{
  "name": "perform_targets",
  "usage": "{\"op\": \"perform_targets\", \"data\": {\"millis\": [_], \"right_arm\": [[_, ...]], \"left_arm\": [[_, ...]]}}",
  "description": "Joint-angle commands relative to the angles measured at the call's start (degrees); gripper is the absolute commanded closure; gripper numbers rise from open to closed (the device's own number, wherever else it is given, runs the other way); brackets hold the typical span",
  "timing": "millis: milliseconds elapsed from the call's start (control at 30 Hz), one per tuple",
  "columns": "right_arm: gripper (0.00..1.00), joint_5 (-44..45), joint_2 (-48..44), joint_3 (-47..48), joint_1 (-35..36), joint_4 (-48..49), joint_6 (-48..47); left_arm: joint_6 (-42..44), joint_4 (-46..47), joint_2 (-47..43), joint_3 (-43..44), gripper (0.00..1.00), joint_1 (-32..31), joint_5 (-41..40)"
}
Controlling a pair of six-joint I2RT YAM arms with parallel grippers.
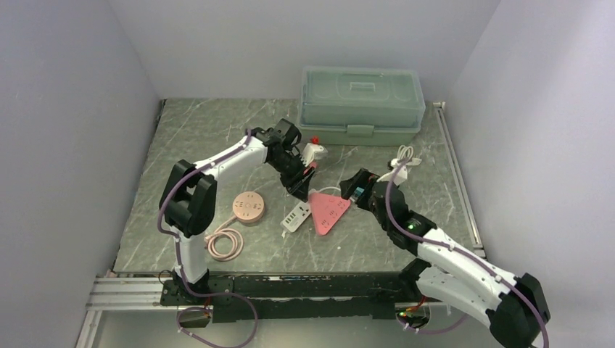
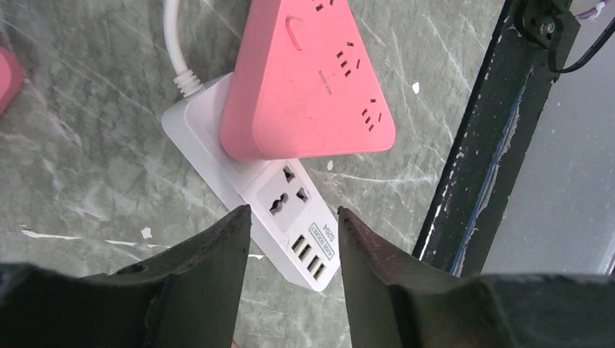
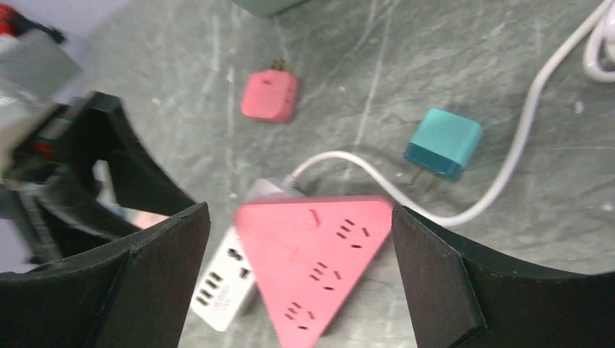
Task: Insert the plug
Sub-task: Move the socket to the center of the board.
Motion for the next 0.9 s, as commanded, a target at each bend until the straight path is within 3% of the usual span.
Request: {"op": "perform_targets", "data": {"millis": [0,100,200,467,667,733,767,800,867], "right_arm": [[0.06,-2.0,5.8,7.1,-0.2,-5.1,-13.6],[0.28,-5.0,9.2,10.6,0.0,-6.3,-20.1],[0.64,-7.6,11.7,12.9,0.1,-5.5,-24.2],[0.88,-15.5,24.1,16.5,2.7,1.7,-23.3],[0.9,-15.2,30.2,19.0,5.5,4.1,-22.1],[0.86,-13.6,29.8,19.8,5.4,3.2,-22.3],[0.79,-12.9,29.4,20.4,5.0,3.1,-23.2],[0.72,-12.3,29.3,21.2,4.4,2.7,-23.9],[0.66,-11.9,30.7,23.8,2.5,-0.8,-24.9]], "left_arm": [[-0.5,-1.2,-3.1,-1.1,0.49,0.2,-0.4],[1.3,-1.9,-3.2,-3.0,0.5,0.6,-0.2],[2.9,-1.8,-3.1,-5.4,0.52,0.7,-0.3],[1.0,2.1,-4.3,-9.7,0.58,3.9,3.1],[1.9,1.6,-5.2,-8.8,0.54,6.0,3.8],[1.4,2.6,-5.5,-9.2,0.5,6.0,4.0],[1.2,2.9,-5.5,-9.3,0.16,5.9,4.3],[1.0,3.1,-5.5,-9.4,0.02,5.7,4.3],[1.2,2.6,-5.2,-9.5,0.0,5.1,4.1]]}}
